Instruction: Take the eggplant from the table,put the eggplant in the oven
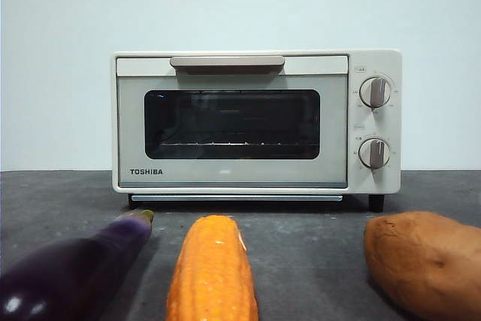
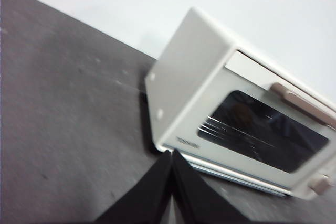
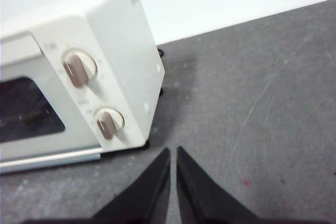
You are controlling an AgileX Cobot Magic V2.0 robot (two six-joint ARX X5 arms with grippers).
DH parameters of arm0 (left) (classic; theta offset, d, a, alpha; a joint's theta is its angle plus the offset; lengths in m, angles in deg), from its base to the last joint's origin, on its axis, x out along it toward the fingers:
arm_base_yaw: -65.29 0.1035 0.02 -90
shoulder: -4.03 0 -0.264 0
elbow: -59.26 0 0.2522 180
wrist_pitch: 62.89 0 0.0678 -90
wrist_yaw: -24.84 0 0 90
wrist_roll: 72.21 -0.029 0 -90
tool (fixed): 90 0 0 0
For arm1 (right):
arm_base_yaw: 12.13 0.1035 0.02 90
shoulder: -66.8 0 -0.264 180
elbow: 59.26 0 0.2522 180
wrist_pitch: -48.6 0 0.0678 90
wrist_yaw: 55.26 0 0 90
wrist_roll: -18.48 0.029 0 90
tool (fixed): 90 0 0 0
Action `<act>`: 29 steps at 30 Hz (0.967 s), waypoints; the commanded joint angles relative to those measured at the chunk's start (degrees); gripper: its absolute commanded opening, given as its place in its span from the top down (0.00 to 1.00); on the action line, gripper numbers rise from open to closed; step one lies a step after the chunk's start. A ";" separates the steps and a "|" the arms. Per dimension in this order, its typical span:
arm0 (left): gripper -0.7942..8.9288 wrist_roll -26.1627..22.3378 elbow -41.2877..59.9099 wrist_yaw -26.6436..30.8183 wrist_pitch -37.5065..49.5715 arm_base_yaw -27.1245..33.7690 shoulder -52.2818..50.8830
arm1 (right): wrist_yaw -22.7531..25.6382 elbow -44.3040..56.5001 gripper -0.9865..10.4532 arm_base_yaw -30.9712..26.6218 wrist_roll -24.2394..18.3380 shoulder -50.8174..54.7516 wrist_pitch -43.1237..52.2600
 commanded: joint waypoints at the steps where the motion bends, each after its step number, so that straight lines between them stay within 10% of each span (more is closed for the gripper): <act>1: 0.91 2.82 -2.14 -1.53 -1.73 0.02 1.62 | -0.09 -3.72 0.91 -0.07 1.05 -1.01 -1.57; 15: 0.91 -4.96 -19.10 -1.40 -7.54 0.00 18.95 | -0.55 -25.33 0.91 -0.07 -2.80 -16.87 -11.41; 29: 0.91 -16.24 -41.05 -8.74 -21.42 -0.44 42.01 | -11.04 -43.95 0.87 0.00 -9.92 -36.26 -30.16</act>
